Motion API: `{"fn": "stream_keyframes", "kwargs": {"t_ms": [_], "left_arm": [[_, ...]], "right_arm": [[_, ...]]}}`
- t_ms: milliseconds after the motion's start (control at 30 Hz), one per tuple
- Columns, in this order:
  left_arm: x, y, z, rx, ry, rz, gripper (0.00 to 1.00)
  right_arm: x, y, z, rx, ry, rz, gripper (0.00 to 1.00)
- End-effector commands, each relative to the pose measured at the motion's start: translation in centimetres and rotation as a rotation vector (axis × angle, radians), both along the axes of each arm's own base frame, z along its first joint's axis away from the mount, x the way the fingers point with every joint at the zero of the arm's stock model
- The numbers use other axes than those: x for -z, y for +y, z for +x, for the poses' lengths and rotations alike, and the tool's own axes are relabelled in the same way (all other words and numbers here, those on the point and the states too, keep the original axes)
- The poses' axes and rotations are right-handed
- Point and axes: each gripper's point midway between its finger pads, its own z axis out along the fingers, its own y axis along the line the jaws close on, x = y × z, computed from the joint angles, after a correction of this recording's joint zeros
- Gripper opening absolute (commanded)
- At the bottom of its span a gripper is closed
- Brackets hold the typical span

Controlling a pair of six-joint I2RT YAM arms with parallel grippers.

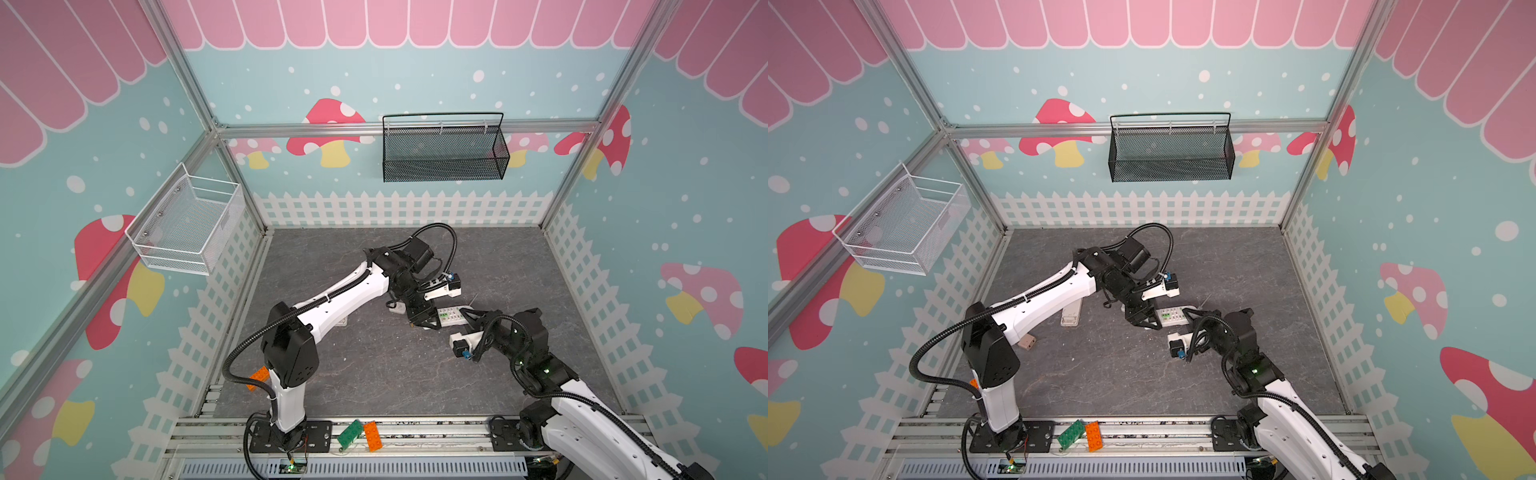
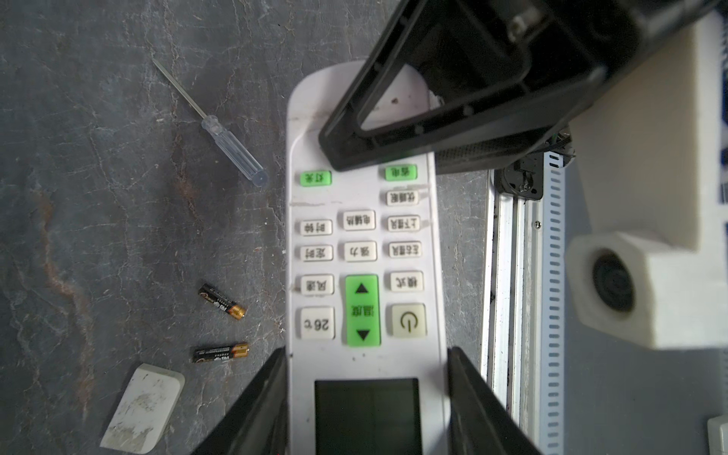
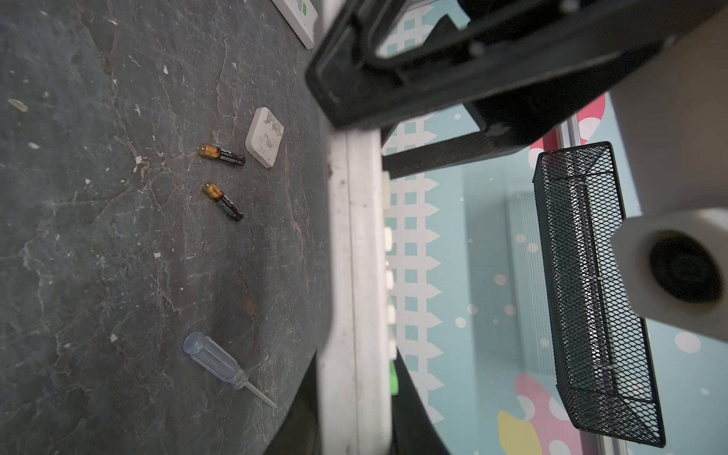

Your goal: Unload the batteries from the remote control

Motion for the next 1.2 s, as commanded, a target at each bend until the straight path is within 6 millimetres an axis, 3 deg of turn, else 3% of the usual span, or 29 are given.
{"fn": "stream_keyframes", "kwargs": {"t_ms": [0, 300, 500, 767, 900, 1167], "left_arm": [[-1.9, 0.7, 0.5, 0.043, -0.134, 0.022, 0.63], [-7.0, 2.0, -2.3, 0.179, -0.156, -0.043, 0.76], [-7.1, 2.8, -1.0, 0.187, -0.218, -0.021, 0.8], [-7.7, 2.7, 2.3, 0.141, -0.266, -0.076, 0.87], [-8.2, 2.4, 3.5, 0.097, -0.215, -0.134, 0.86], [-7.4, 1.5, 1.1, 0.134, -0.094, -0.173, 0.75]], "right_arm": [[-1.2, 0.0, 0.4, 0.067, 0.104, 0.16, 0.0], [0.9, 2.5, 0.5, 0.072, 0.522, 0.392, 0.0], [0.5, 4.9, -0.9, -0.073, 0.782, 0.58, 0.0], [0.6, 5.9, -2.8, -0.185, 0.904, 0.694, 0.0], [-0.2, 6.0, -2.7, -0.192, 0.894, 0.716, 0.0], [-1.1, 6.0, -1.8, -0.182, 0.914, 0.797, 0.0]]}}
